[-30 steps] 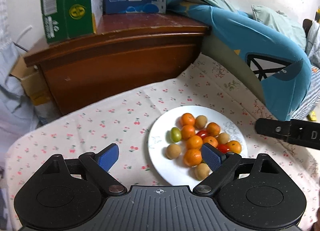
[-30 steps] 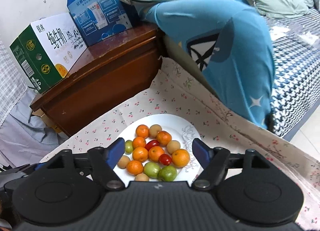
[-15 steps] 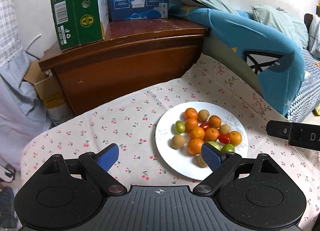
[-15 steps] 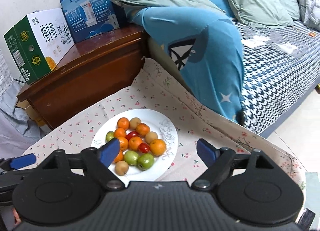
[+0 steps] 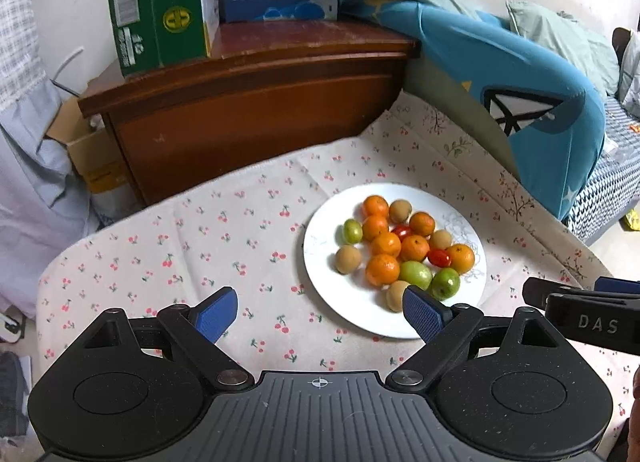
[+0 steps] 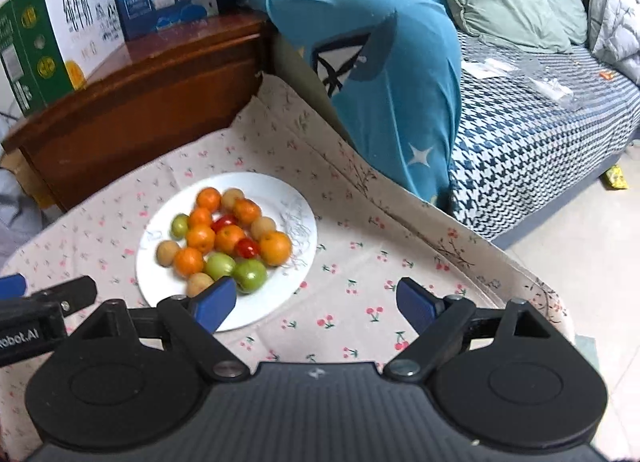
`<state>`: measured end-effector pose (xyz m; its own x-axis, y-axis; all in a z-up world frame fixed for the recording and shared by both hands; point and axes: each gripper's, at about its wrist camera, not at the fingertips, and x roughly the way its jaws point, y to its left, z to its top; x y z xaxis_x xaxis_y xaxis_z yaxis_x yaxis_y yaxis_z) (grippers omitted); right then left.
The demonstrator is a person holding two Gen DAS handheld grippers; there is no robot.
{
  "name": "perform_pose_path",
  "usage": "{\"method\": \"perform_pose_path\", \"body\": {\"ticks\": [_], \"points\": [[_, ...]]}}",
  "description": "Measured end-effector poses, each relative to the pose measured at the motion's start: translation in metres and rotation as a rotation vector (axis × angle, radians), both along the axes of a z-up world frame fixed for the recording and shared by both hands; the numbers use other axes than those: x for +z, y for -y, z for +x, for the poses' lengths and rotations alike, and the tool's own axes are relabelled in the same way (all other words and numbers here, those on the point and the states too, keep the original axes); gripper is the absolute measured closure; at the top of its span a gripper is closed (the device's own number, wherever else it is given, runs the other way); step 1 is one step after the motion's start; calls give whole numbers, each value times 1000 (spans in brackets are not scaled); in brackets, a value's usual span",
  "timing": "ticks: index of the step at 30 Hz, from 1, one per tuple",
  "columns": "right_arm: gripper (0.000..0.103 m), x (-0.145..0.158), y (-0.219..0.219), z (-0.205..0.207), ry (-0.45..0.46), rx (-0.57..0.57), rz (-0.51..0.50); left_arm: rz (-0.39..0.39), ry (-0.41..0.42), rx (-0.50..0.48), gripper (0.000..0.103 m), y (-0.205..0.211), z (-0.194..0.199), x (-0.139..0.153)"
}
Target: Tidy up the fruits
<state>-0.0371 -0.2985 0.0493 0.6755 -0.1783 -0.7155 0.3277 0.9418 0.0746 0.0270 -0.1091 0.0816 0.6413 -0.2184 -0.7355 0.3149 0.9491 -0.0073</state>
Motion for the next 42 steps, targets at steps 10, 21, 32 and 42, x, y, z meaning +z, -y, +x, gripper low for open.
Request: {"method": "perform_pose_path", "body": {"ticks": [10, 21, 32, 42], "points": [[13, -14, -7, 12, -78, 6, -24, -11, -90, 44, 12, -1, 17, -17], [12, -22, -9, 25, -115, 11, 3, 43, -108, 47, 12, 10, 26, -28], [11, -30, -8, 37, -136, 6, 14, 66, -121, 34, 12, 19, 33, -39], [11, -35, -4, 42, -148, -15, 27, 55, -135, 45, 11, 22, 38, -45]]}}
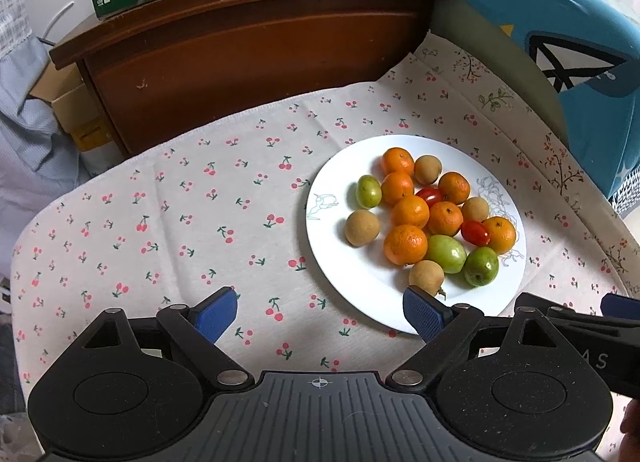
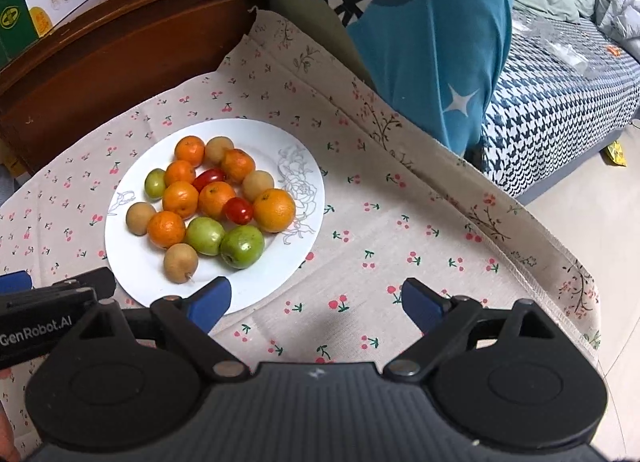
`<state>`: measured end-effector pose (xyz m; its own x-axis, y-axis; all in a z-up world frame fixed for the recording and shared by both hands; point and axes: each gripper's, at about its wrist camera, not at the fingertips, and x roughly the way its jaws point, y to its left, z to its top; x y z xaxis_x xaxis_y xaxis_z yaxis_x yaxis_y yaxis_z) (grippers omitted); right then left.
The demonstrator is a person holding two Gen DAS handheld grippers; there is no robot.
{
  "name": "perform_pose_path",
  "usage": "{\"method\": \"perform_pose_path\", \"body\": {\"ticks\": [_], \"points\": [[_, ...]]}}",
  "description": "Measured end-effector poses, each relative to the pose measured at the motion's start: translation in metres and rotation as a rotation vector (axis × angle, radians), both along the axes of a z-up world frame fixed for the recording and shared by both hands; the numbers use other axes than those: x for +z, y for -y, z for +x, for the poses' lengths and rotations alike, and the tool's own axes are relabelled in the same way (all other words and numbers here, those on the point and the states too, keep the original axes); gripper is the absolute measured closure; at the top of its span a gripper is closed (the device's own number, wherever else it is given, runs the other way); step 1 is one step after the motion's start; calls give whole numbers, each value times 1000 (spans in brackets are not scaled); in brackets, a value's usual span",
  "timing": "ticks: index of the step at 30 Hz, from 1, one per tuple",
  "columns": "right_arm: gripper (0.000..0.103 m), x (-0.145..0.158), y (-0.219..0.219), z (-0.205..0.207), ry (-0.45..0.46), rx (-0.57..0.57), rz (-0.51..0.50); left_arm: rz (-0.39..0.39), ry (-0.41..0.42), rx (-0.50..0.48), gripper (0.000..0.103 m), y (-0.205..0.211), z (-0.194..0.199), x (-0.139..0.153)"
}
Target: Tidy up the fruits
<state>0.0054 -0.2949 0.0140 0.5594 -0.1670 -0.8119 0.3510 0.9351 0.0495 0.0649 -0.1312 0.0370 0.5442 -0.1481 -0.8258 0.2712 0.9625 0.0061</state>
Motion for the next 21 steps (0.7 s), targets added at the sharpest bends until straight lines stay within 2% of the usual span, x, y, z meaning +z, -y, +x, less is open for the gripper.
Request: {"method": "perform_pose_path", "body": {"ticks": [13, 21], "points": [[11, -6, 2, 5, -6, -14, 7, -2, -20, 23, 11, 1, 5, -7], [11, -5, 0, 3, 15, 2, 17, 14, 0, 25, 11, -1, 1, -2]]}}
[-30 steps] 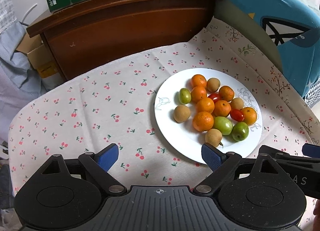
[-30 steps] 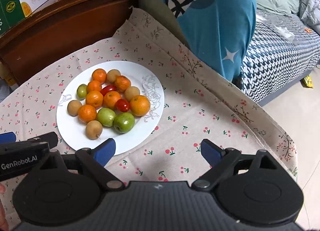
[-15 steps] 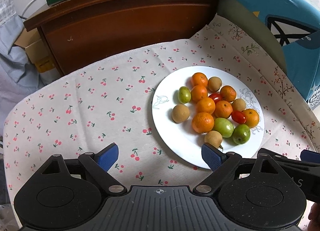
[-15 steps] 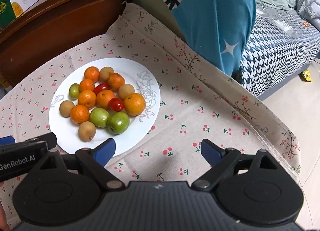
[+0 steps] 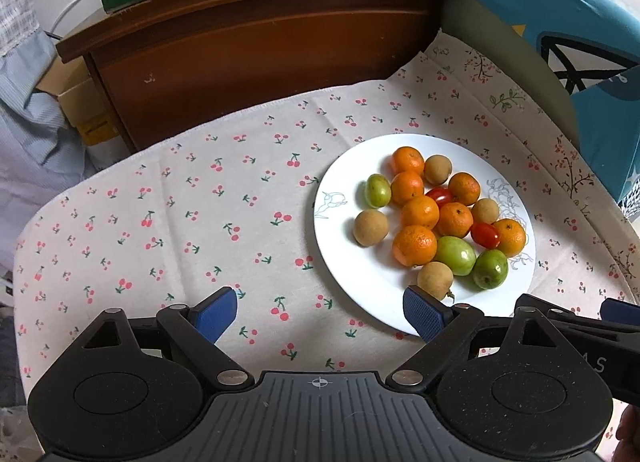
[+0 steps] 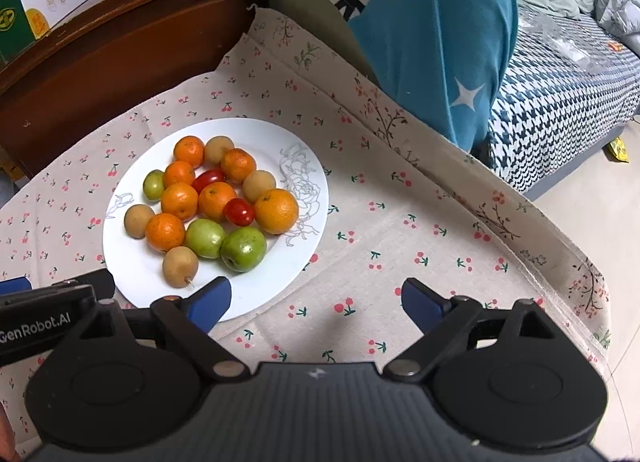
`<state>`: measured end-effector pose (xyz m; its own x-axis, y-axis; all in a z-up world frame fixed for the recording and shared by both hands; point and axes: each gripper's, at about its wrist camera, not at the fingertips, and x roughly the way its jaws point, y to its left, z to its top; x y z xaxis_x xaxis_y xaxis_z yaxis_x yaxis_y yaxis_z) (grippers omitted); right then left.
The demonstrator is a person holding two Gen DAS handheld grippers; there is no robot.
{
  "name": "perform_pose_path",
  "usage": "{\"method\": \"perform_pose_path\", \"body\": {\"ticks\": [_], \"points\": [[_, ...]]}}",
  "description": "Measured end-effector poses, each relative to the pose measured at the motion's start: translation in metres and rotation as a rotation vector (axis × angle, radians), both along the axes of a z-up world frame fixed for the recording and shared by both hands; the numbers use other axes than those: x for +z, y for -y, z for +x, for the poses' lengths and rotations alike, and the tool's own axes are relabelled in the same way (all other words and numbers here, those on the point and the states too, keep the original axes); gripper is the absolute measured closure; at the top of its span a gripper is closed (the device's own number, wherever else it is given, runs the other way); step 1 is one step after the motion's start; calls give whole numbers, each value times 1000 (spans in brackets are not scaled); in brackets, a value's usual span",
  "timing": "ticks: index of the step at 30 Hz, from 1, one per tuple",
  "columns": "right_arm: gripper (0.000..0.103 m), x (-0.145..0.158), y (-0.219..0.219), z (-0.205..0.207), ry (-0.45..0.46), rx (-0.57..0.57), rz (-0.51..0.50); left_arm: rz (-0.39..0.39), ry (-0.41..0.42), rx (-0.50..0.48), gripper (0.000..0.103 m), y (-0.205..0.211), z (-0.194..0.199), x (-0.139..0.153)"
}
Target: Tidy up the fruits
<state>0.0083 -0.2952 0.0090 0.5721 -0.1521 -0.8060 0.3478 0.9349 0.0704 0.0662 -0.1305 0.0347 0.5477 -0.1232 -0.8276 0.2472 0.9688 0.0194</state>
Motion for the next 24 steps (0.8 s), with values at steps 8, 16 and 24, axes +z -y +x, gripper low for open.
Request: {"method": "perform_pose_path", "body": {"ticks": [8, 16, 24], "points": [[11, -1, -5, -3, 24, 40, -1, 3, 7, -3, 11, -6, -9, 4], [11, -3, -15, -12, 41, 105, 7, 22, 19, 9, 11, -17, -25, 9], [11, -8, -32, -28, 56, 213, 47, 26, 21, 56, 11, -41, -49, 15]]}}
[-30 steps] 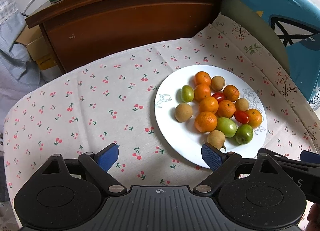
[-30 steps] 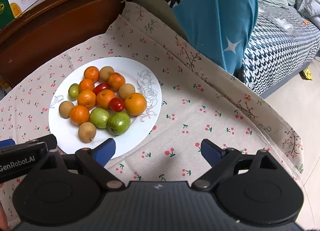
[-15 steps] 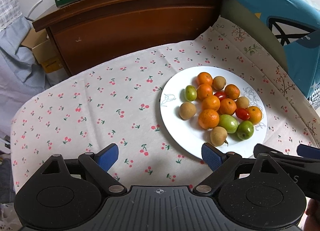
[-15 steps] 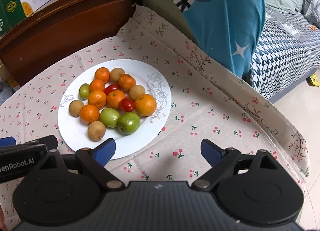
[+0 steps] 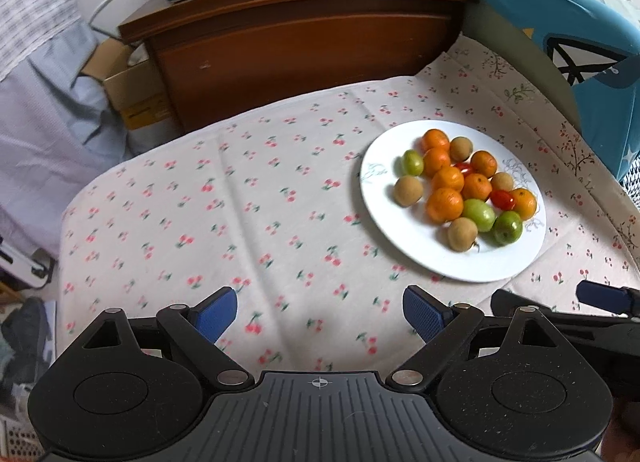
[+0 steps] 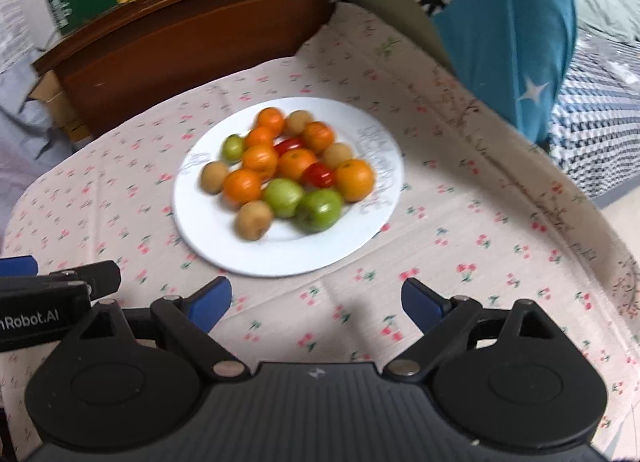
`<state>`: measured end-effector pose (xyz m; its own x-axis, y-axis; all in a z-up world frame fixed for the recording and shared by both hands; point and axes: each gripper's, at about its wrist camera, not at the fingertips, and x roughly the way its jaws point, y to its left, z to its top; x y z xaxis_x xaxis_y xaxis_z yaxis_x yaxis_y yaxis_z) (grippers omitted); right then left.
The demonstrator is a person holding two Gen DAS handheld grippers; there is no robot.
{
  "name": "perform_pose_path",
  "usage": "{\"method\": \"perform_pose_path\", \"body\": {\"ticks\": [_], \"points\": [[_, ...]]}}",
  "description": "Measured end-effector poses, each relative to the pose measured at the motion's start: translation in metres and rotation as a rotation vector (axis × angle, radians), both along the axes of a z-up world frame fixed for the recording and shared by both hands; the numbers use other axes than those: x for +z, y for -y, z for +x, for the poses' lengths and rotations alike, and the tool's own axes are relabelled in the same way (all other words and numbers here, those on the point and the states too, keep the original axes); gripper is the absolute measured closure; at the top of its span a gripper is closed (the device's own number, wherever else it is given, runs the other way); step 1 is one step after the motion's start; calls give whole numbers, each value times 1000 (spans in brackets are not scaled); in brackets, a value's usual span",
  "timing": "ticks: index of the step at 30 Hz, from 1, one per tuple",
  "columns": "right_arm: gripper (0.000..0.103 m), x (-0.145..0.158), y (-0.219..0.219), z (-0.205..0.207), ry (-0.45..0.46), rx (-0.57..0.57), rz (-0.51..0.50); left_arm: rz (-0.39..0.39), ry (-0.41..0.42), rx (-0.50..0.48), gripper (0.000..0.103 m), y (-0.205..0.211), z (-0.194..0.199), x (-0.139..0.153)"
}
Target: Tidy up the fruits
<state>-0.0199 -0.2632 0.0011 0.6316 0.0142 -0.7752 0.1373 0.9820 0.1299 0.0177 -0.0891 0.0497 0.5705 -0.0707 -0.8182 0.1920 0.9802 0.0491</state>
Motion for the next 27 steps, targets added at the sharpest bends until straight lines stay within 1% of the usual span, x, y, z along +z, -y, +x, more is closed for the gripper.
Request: {"method": "perform_pose_path", "body": {"ticks": [6, 10, 12, 14, 15, 19, 21, 22, 27], "points": [[11, -15, -19, -19, -1, 106, 9, 1, -5, 27, 11, -19, -21, -1], [11, -27, -33, -33, 21, 159, -31, 5, -11, 48, 11, -30, -35, -4], [11, -33, -37, -39, 37, 132, -41, 3, -19, 56, 11, -36, -40, -7], [11, -41, -37, -42, 29, 97, -31, 10, -21, 67, 11, -41, -44, -9], [10, -43, -39, -45, 51, 93, -40, 9, -25, 73, 11, -44, -46, -10], [6, -51, -51, -48, 88, 103, -115, 4, -38, 96, 11, -54, -53, -16], [1, -56, -57, -50, 110, 98, -142, 4, -44, 103, 11, -58, -55, -19], [1, -57, -60, -51, 134, 89, -157, 5, -45, 106, 11, -59, -56, -20], [1, -61, -65, -47, 187, 47, -149, 3, -57, 123, 11, -67, -56, -24]]}}
